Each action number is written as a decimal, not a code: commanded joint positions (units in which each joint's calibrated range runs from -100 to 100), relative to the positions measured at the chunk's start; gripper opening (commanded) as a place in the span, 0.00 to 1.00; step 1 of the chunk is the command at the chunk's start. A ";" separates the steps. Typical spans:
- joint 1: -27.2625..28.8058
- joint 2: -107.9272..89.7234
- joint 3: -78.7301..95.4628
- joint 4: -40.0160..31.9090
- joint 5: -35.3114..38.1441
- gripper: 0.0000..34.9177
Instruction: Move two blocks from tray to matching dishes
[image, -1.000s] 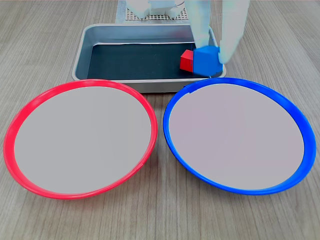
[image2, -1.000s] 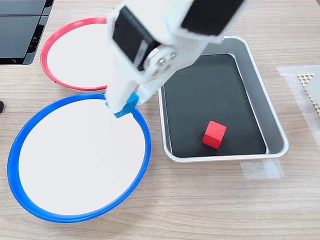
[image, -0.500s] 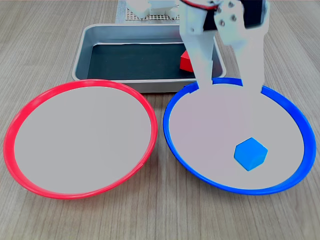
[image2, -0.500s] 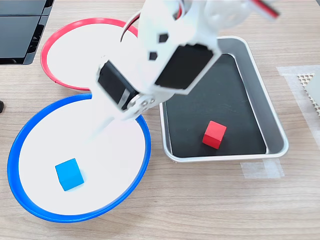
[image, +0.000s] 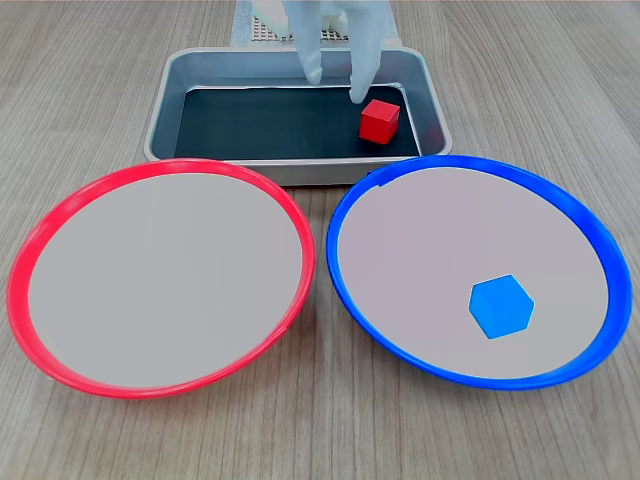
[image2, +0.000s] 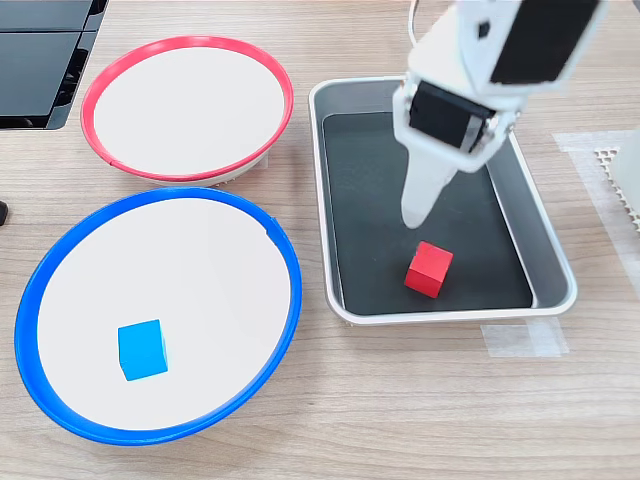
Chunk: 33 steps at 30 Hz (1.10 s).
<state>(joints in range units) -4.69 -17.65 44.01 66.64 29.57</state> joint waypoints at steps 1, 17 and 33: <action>-1.47 0.12 2.37 -4.28 0.20 0.55; -7.97 2.68 1.55 -6.18 -1.71 0.58; -3.26 3.70 -17.93 8.60 0.24 0.00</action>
<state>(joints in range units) -10.88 -13.90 41.47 65.82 30.35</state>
